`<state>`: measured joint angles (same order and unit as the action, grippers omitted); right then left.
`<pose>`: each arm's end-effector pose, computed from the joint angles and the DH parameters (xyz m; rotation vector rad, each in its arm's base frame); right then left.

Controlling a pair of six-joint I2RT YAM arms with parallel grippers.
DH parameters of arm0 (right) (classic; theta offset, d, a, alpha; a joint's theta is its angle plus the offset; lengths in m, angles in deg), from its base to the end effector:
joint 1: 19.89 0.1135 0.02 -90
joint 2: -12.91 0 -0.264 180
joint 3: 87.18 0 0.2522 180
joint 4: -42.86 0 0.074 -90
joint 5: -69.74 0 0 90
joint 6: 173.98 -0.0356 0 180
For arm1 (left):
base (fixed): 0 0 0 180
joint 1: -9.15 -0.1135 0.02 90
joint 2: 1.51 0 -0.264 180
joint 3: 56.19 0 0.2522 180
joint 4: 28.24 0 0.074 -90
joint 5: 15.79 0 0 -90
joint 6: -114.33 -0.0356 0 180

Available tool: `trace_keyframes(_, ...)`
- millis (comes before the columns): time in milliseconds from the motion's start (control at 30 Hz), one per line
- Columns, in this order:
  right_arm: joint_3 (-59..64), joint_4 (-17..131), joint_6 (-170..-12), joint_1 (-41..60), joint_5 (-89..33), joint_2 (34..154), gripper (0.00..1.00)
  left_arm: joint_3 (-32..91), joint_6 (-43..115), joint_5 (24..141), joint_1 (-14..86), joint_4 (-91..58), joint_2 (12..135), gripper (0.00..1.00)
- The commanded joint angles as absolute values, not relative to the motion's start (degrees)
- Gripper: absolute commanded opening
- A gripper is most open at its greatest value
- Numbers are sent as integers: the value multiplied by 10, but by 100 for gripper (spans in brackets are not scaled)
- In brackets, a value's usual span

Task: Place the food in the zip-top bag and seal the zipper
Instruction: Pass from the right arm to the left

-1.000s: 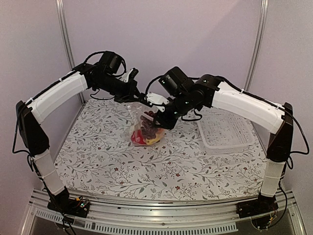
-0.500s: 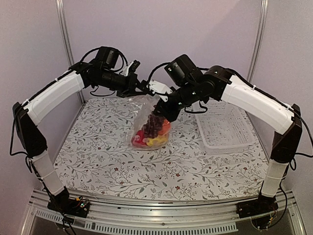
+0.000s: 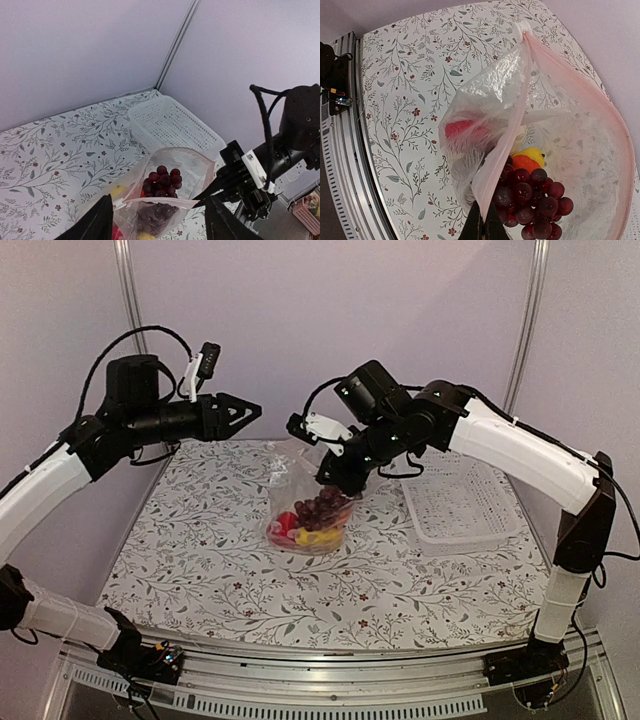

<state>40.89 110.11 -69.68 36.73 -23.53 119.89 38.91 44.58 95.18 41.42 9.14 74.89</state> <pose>0.2229 0.3420 0.3777 -1.4239 1.9514 0.4152 0.2455 -0.1701 0.4166 0.4680 1.9382 -0.9555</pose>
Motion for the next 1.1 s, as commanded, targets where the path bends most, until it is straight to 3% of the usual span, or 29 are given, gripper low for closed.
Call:
trace_keyframes(0, 389, 1094, -706, 371, -238, 1172, 0, 219, 398, 909, 403, -87, 629, 67)
trace_keyframes(67, 383, 1092, -706, 371, -237, 1168, 0, 159, 397, 899, 398, -116, 592, 72)
trace_keyframes(233, 379, 1095, -711, 371, -245, 1164, 0, 83, 409, 941, 380, -165, 586, 70)
trace_keyframes(433, 373, 1094, -713, 371, -247, 1159, 0, 44, 431, 1015, 356, -248, 638, 58)
trace_keyframes(700, 373, 1094, -716, 371, -246, 1160, 0, 38, 464, 1131, 353, -360, 721, 50)
trace_keyframes(1067, 375, 1094, -718, 371, -246, 1161, 0, 63, 478, 1173, 354, -425, 798, 27)
